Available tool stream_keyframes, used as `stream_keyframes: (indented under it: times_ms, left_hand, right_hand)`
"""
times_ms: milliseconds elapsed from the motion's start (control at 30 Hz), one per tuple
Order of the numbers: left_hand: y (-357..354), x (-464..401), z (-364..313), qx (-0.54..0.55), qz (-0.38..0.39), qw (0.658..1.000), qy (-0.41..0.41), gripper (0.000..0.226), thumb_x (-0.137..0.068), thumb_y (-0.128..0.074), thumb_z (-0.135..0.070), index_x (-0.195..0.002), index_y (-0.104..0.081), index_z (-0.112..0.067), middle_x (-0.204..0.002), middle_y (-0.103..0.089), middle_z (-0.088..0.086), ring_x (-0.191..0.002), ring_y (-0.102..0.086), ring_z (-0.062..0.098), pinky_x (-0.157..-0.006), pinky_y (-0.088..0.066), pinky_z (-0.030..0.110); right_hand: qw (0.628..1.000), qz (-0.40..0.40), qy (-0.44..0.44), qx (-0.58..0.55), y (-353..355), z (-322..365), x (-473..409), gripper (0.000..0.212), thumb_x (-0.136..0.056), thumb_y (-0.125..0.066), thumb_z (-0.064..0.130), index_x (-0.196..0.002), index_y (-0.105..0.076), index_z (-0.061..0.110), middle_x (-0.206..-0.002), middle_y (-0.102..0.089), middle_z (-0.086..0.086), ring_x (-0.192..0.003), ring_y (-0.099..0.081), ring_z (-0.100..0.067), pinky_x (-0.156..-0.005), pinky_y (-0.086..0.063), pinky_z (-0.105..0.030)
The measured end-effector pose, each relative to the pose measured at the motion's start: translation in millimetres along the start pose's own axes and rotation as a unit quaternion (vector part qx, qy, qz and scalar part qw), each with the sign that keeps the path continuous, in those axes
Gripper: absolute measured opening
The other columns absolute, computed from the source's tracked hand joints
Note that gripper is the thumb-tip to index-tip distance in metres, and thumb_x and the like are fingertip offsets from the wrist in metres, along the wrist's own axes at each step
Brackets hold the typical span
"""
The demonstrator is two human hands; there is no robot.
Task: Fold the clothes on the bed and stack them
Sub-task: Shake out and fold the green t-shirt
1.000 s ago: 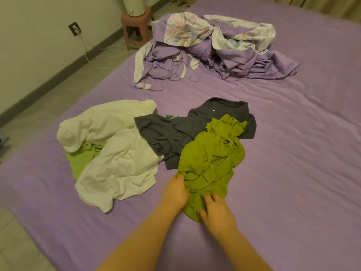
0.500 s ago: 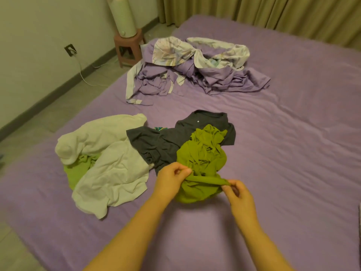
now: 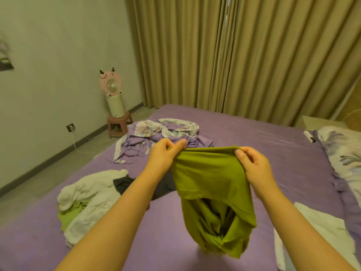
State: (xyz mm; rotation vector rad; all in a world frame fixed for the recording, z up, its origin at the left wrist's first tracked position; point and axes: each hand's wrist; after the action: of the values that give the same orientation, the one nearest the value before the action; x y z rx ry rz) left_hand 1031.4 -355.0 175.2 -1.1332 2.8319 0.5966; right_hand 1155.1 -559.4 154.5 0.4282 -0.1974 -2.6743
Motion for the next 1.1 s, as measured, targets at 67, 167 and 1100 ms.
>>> stream_keyframes:
  times_ms: [67,167,1100]
  left_hand:
    - [1,15,-33,0.003,-0.011,1.000,-0.010,0.044,-0.090,-0.059,-0.039,-0.062,-0.034,-0.016,-0.059,-0.032,0.000,-0.057,-0.036,0.014,-0.059,-0.031,0.031]
    - [-3,37,-71,0.045,-0.004,0.999,0.016,0.046,-0.091,-0.050,-0.048,-0.062,-0.033,-0.017,-0.059,-0.030,0.001,-0.058,-0.036,0.016,-0.063,-0.042,0.039]
    - [-13,96,-186,0.205,0.255,0.940,0.092,0.015,-0.092,-0.061,-0.017,-0.093,-0.064,-0.003,-0.078,-0.068,0.011,-0.063,-0.067,0.017,-0.060,-0.058,0.028]
  right_hand:
    - [0.999,-0.007,0.028,0.016,35,26,5,0.020,-0.095,-0.054,0.017,-0.085,-0.065,0.030,-0.082,-0.067,0.004,-0.075,-0.058,-0.013,-0.068,-0.048,-0.030]
    - [0.998,-0.020,0.050,0.020,81,54,18,0.015,-0.095,-0.055,0.017,-0.090,-0.067,0.024,-0.086,-0.069,0.004,-0.081,-0.062,-0.013,-0.074,-0.050,-0.031]
    - [0.970,-0.002,-0.110,-0.217,103,135,70,0.017,-0.096,-0.048,0.006,-0.111,-0.054,-0.001,-0.095,-0.067,-0.016,-0.083,-0.068,-0.023,-0.069,-0.059,-0.031]
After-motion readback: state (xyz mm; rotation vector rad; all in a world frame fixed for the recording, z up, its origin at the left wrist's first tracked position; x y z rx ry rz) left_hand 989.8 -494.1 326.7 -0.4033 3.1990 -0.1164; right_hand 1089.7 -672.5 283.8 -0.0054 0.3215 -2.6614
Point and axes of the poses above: each hand's wrist, its own x-axis away from the middle knuckle, its own y-axis out of the back of the hand, z = x × y
